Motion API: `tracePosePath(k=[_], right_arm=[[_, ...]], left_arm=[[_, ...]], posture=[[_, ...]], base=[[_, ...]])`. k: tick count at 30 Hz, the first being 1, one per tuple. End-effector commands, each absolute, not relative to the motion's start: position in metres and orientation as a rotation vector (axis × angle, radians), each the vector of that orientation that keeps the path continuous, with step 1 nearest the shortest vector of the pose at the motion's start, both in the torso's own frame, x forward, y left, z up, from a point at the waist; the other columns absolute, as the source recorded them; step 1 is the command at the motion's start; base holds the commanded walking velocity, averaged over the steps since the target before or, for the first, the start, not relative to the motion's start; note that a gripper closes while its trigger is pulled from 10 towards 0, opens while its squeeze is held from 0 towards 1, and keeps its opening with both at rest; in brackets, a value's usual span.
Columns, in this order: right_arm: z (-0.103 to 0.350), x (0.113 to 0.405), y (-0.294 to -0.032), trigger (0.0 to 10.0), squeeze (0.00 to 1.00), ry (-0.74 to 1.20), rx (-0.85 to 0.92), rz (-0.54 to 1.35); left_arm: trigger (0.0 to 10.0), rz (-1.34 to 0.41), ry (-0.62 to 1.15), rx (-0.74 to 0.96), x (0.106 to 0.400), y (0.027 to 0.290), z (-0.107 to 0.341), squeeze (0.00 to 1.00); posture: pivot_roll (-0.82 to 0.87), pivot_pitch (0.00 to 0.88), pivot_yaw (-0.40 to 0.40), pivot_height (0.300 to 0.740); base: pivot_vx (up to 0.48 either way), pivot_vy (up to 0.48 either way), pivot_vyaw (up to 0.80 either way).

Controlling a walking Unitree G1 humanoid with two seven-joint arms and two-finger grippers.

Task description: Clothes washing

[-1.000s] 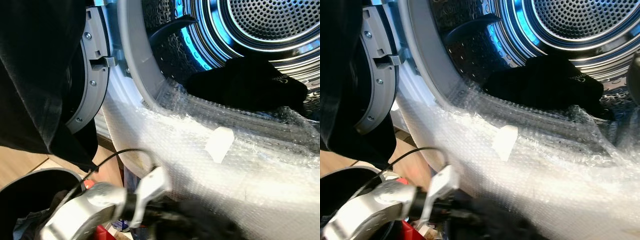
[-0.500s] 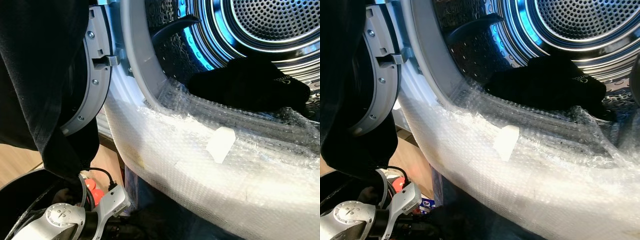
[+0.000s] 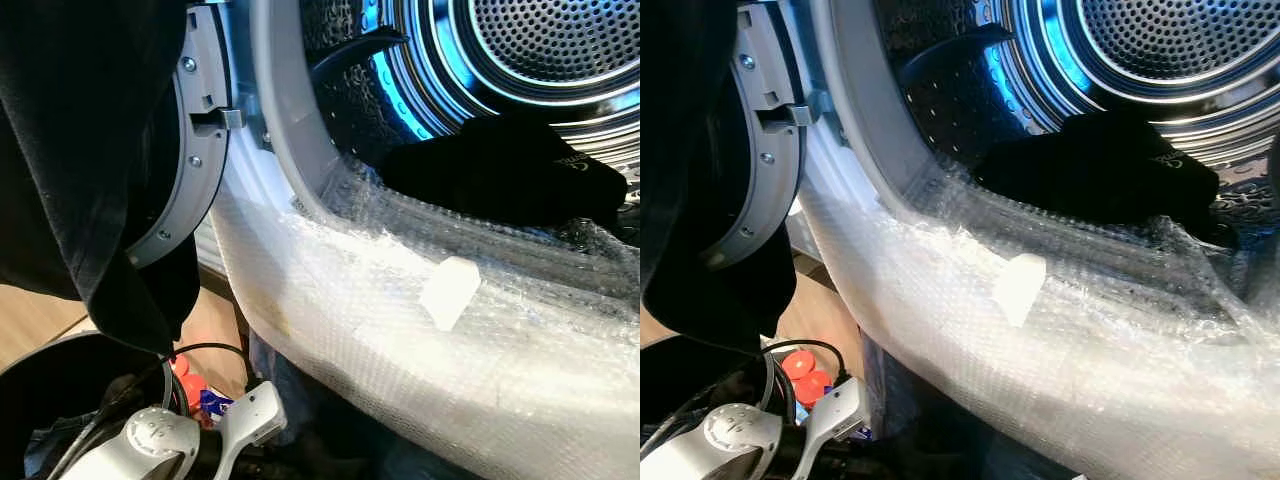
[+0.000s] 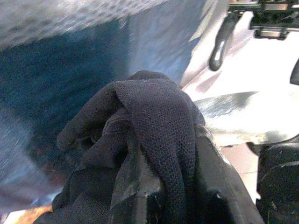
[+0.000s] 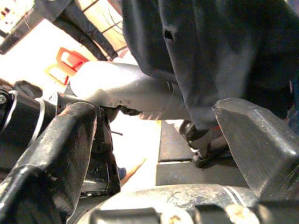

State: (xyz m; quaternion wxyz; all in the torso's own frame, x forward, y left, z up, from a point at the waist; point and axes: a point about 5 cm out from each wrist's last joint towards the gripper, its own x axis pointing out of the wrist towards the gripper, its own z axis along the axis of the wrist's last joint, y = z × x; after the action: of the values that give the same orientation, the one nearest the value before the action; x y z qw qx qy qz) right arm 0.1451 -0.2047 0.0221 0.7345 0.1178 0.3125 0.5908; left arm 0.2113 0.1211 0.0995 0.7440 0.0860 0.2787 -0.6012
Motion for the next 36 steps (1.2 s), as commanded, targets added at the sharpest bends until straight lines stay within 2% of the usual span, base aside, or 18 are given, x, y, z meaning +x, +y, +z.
tracePosePath(k=[1, 5, 11, 20, 21, 24, 30, 36], right_arm=[[0.029, 0.151, -0.199, 10.0, 1.00, 0.667, 0.221, 1.308], [0.038, 0.170, -0.178, 10.0, 1.00, 0.589, 0.183, 1.259], [0.037, 0.176, -0.154, 10.0, 1.00, 0.572, 0.156, 1.237], [0.018, 0.182, -0.140, 10.0, 1.00, 0.658, 0.146, 1.138], [0.011, 0.188, -0.135, 10.0, 0.00, 0.692, 0.134, 1.099], [0.008, 0.190, -0.131, 10.0, 0.00, 0.699, 0.132, 1.085], [0.019, 0.204, -0.117, 10.0, 0.00, 0.673, 0.303, 1.069], [0.020, 0.206, -0.106, 10.0, 0.00, 0.672, 0.298, 1.109]], left_arm=[[0.0, -1.353, 0.587, 0.209, 0.212, 0.116, 0.102, 0.00], [0.0, -1.427, 0.568, 0.219, 0.212, 0.099, 0.101, 0.00], [0.0, -1.499, 0.521, 0.218, 0.216, 0.079, 0.106, 0.00], [0.0, -1.537, 0.468, 0.217, 0.220, 0.059, 0.110, 0.00], [0.0, -1.529, 0.451, 0.211, 0.223, 0.055, 0.111, 0.00], [0.0, -1.520, 0.440, 0.209, 0.226, 0.051, 0.112, 0.00], [0.0, -1.509, 0.398, 0.202, 0.232, 0.042, 0.119, 0.00], [0.0, -1.507, 0.374, 0.209, 0.236, 0.035, 0.120, 0.00]], posture=[[-0.01, 0.025, -0.028, 0.740], [-0.02, 0.010, -0.023, 0.740], [-0.02, 0.000, -0.023, 0.740], [-0.02, 0.000, -0.023, 0.740], [-0.02, 0.000, -0.023, 0.740], [-0.03, 0.000, -0.023, 0.740], [-0.01, 0.000, -0.028, 0.740], [-0.02, 0.006, -0.026, 0.740]], base=[[0.000, 0.000, 0.00], [0.000, 0.000, 0.00], [0.000, 0.000, 0.00], [0.000, 0.000, 0.00], [0.000, 0.000, 0.00], [0.000, 0.000, 0.00], [0.000, 0.000, 0.00], [0.000, 0.000, 0.00]])
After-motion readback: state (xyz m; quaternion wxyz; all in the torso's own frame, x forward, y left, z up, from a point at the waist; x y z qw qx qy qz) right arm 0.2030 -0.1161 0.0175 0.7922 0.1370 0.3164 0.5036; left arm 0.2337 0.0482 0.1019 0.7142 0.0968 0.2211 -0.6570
